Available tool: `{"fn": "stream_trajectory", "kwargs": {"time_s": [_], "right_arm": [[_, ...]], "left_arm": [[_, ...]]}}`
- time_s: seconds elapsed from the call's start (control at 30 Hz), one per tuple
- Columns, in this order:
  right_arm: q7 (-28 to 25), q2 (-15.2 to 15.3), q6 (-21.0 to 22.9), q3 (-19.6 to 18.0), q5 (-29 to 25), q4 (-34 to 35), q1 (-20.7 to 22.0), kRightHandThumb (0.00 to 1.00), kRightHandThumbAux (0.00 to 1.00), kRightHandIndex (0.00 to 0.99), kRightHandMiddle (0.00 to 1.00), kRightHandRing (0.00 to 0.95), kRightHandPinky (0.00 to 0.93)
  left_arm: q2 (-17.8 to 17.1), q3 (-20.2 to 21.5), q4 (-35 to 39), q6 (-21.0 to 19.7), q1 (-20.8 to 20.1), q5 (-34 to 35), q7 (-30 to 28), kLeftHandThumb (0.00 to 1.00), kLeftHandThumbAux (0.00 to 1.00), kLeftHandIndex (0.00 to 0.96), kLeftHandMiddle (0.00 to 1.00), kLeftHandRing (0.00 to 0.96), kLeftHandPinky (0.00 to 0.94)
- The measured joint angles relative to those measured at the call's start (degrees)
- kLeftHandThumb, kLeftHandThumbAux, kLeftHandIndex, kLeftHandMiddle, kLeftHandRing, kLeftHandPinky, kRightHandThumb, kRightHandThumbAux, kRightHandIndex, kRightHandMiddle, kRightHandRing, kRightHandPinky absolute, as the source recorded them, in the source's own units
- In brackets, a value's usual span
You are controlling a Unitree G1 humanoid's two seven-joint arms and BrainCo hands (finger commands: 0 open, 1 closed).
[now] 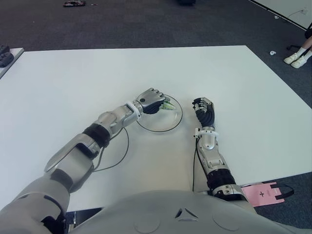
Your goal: Put the toothpaste on the table into the plate.
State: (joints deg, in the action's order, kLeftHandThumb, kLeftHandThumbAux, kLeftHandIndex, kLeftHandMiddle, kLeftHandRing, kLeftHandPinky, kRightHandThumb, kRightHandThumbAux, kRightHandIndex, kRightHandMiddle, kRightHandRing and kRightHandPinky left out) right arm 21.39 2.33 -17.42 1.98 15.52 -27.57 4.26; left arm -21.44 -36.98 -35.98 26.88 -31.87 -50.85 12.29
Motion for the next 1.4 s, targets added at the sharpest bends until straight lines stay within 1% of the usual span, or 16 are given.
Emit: {"fn": "stream_trajectory", "kwargs": {"time_s": [0.03, 0.07, 0.1, 0.13, 0.17, 0.2, 0.23, 0.27, 0.33, 0.37, 0.43, 0.57, 0.83, 1.13, 1.3, 1.4], "right_arm": [[0.0, 0.0, 0.0, 0.0, 0.0, 0.0, 0.0, 0.706, 0.73, 0.42, 0.477, 0.494, 0.527], [0.0, 0.0, 0.0, 0.0, 0.0, 0.0, 0.0, 0.706, 0.73, 0.42, 0.477, 0.493, 0.527], [0.0, 0.0, 0.0, 0.0, 0.0, 0.0, 0.0, 0.706, 0.731, 0.42, 0.478, 0.494, 0.529], [0.0, 0.0, 0.0, 0.0, 0.0, 0.0, 0.0, 0.706, 0.731, 0.42, 0.478, 0.495, 0.53], [0.0, 0.0, 0.0, 0.0, 0.0, 0.0, 0.0, 0.706, 0.731, 0.42, 0.479, 0.496, 0.532], [0.0, 0.0, 0.0, 0.0, 0.0, 0.0, 0.0, 0.706, 0.731, 0.42, 0.479, 0.496, 0.533], [0.0, 0.0, 0.0, 0.0, 0.0, 0.0, 0.0, 0.706, 0.731, 0.42, 0.479, 0.498, 0.534], [0.0, 0.0, 0.0, 0.0, 0.0, 0.0, 0.0, 0.706, 0.731, 0.42, 0.48, 0.498, 0.535], [0.0, 0.0, 0.0, 0.0, 0.0, 0.0, 0.0, 0.706, 0.731, 0.42, 0.482, 0.5, 0.538], [0.0, 0.0, 0.0, 0.0, 0.0, 0.0, 0.0, 0.706, 0.731, 0.42, 0.484, 0.502, 0.54], [0.0, 0.0, 0.0, 0.0, 0.1, 0.0, 0.0, 0.705, 0.731, 0.42, 0.487, 0.504, 0.54], [0.2, 0.0, 0.0, 0.1, 0.2, 0.0, 0.0, 0.704, 0.731, 0.42, 0.489, 0.504, 0.531], [0.4, 0.1, 0.0, 0.2, 0.5, 0.0, 0.0, 0.705, 0.731, 0.42, 0.491, 0.501, 0.527], [0.5, 0.1, 0.1, 0.2, 0.6, 0.0, 0.0, 0.705, 0.731, 0.42, 0.49, 0.501, 0.53], [0.4, 0.1, 0.0, 0.2, 0.4, -0.1, 0.0, 0.704, 0.731, 0.42, 0.489, 0.501, 0.53], [0.3, 0.1, 0.0, 0.2, 0.4, -0.1, 0.1, 0.705, 0.73, 0.42, 0.488, 0.5, 0.534]], "left_arm": [[-0.2, 0.2, 0.4, 0.0, -0.1, 0.0, -0.1, 0.337, 0.387, 0.327, 0.343, 0.451, 0.721], [-0.4, 0.3, 0.7, 0.0, -0.2, 0.0, -0.3, 0.326, 0.384, 0.301, 0.301, 0.418, 0.713], [-0.6, 0.4, 1.0, -0.1, -0.2, 0.0, -0.3, 0.284, 0.37, 0.205, 0.192, 0.329, 0.661], [-0.7, 0.4, 1.1, -0.1, -0.2, 0.0, -0.3, 0.257, 0.361, 0.143, 0.123, 0.271, 0.627], [-0.8, 0.4, 1.1, 0.0, -0.2, 0.0, -0.3, 0.232, 0.358, 0.092, 0.078, 0.191, 0.525], [-0.8, 0.4, 1.1, 0.0, -0.2, -0.1, -0.2, 0.223, 0.357, 0.073, 0.063, 0.163, 0.488], [-0.9, 0.3, 1.1, 0.1, -0.2, -0.3, 0.1, 0.193, 0.351, 0.047, 0.04, 0.107, 0.362], [-1.0, 0.3, 1.0, 0.2, -0.1, -0.6, 0.9, 0.173, 0.347, 0.03, 0.025, 0.071, 0.28], [-1.0, 0.3, 1.0, 0.3, -0.1, -1.0, 2.2, 0.125, 0.334, 0.015, 0.013, 0.036, 0.161], [-1.0, 0.3, 1.0, 0.4, -0.1, -1.0, 2.8, 0.096, 0.323, 0.009, 0.008, 0.023, 0.103], [-1.2, 0.4, 1.1, 0.7, -0.1, -1.0, 3.6, 0.066, 0.313, 0.004, 0.004, 0.011, 0.052], [-1.5, 0.8, 1.2, 1.4, -0.1, -0.9, 4.4, 0.017, 0.297, 0.0, 0.0, 0.002, 0.01], [-1.7, 2.1, 1.5, 3.0, -0.1, -0.4, 4.7, 0.0, 0.297, 0.0, 0.0, 0.0, 0.0], [-1.9, 2.9, 1.7, 4.9, -0.1, -0.2, 5.6, 0.015, 0.334, 0.0, 0.0, 0.0, 0.0], [-1.9, 3.7, 1.7, 6.1, 0.1, 1.4, 5.9, 0.029, 0.361, 0.0, 0.0, 0.0, 0.0], [-1.7, 4.9, 1.6, 7.3, 0.6, 3.3, 6.2, 0.033, 0.403, 0.0, 0.0, 0.0, 0.05]]}}
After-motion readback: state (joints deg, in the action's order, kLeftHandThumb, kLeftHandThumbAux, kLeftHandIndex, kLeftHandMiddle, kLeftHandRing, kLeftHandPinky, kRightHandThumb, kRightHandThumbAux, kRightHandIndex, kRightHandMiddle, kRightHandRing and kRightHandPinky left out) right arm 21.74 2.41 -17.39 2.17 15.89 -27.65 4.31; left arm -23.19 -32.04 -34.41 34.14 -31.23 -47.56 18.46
